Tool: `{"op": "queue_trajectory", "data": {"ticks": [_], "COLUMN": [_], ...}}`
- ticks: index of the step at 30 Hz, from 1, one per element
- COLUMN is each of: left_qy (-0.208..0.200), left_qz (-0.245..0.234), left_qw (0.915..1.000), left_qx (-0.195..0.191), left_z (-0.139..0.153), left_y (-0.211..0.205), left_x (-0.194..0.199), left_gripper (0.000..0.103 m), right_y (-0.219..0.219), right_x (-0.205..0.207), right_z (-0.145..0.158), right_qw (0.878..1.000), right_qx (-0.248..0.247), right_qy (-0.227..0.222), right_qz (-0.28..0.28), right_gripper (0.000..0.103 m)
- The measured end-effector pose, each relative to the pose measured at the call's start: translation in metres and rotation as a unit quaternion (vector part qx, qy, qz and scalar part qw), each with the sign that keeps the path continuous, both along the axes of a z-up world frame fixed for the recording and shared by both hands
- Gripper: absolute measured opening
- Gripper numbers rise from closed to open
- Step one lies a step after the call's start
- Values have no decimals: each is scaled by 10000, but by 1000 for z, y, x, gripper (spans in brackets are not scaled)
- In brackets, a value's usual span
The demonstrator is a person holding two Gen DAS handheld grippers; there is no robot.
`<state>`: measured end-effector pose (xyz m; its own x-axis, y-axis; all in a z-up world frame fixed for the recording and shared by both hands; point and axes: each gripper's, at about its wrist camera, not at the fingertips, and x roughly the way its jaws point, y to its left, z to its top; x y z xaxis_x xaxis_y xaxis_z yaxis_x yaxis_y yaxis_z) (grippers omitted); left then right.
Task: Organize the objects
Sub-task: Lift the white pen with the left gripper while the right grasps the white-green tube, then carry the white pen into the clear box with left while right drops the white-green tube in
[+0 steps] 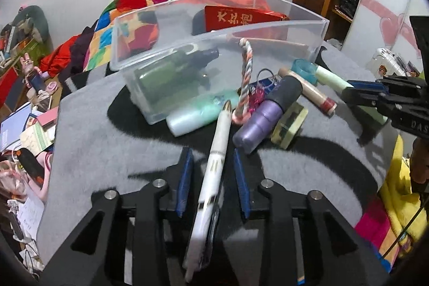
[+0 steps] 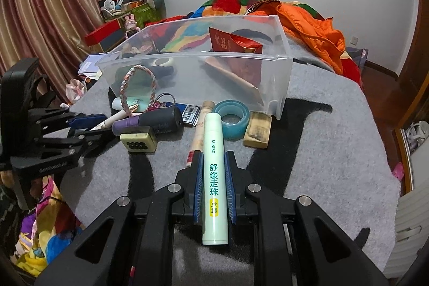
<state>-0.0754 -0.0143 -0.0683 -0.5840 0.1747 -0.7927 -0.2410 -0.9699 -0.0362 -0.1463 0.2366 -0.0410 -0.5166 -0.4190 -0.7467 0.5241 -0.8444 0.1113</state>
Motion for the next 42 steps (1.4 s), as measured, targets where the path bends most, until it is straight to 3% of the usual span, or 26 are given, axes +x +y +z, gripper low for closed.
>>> {"op": "queue_trajectory", "data": {"ticks": [3, 7, 15, 32, 37, 42], "left_qy": [18, 125, 542, 1560, 1646, 1239], "left_qz": [-129, -114, 112, 503, 551, 462], "left_qw": [9999, 9998, 9981, 9840, 9824, 9879], "left_qx": [-6, 100, 274, 697, 692, 805], "left_z": [1, 6, 36, 107, 113, 97], "left_y": [3, 1, -8, -21, -24, -30], "left_x": [2, 13, 34, 25, 19, 16], "left_gripper": [15, 10, 10, 10, 10, 12], "right_y": [4, 5, -4, -25, -29, -32], "right_x": [2, 0, -4, -32, -44, -48], "right_z": [6, 15, 32, 69, 74, 70], "right_qw": [9999, 9997, 9990, 9954, 9949, 9953], "right_qx": [-90, -173, -316, -624, -666, -588], "right_qy": [63, 145, 330, 726, 764, 766], "right_qz": [-29, -55, 1, 4, 5, 30], "right_gripper": [14, 14, 14, 14, 14, 14]}}
